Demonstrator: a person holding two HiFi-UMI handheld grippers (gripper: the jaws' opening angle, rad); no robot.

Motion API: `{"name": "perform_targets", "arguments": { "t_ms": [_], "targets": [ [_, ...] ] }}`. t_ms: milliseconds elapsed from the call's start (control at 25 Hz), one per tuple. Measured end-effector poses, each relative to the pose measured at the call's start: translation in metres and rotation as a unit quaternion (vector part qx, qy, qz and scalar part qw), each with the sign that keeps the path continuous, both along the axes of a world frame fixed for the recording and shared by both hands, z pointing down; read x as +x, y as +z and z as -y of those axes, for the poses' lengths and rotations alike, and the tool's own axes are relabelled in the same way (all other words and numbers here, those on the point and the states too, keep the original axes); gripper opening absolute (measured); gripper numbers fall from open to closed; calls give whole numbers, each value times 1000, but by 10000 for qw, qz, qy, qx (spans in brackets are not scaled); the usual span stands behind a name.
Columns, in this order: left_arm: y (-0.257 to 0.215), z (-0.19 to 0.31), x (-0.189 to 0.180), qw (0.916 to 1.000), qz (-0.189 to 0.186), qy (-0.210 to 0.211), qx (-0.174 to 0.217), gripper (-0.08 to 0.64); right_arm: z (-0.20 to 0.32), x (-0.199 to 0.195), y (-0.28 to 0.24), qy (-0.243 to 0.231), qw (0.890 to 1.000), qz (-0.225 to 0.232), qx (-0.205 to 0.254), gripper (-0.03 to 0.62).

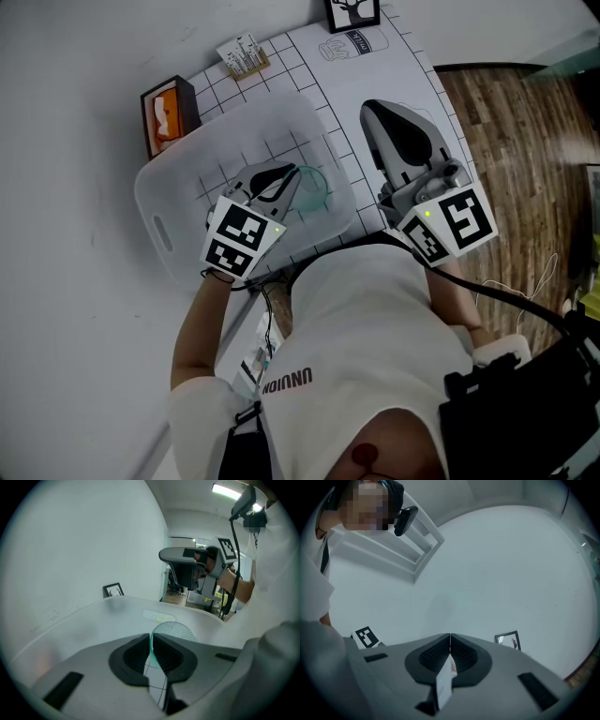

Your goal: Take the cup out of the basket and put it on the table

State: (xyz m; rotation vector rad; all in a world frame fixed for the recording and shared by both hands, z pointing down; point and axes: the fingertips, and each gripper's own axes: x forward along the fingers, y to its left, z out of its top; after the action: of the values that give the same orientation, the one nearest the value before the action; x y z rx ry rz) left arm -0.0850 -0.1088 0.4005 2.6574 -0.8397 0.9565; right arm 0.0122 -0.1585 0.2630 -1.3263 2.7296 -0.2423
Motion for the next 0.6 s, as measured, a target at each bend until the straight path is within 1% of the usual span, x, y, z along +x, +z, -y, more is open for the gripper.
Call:
{"name": "perform_targets", "arguments": {
  "t_ms": [240, 600],
  "targets": [
    [-10, 2, -2, 9997, -151, -128, 161, 34, 0, 0, 0, -10, 10000, -12, 6, 20],
    [-23, 3, -4, 9986, -268, -228, 401, 34, -2, -2, -1, -48, 10000, -17, 25, 20]
  ]
}}
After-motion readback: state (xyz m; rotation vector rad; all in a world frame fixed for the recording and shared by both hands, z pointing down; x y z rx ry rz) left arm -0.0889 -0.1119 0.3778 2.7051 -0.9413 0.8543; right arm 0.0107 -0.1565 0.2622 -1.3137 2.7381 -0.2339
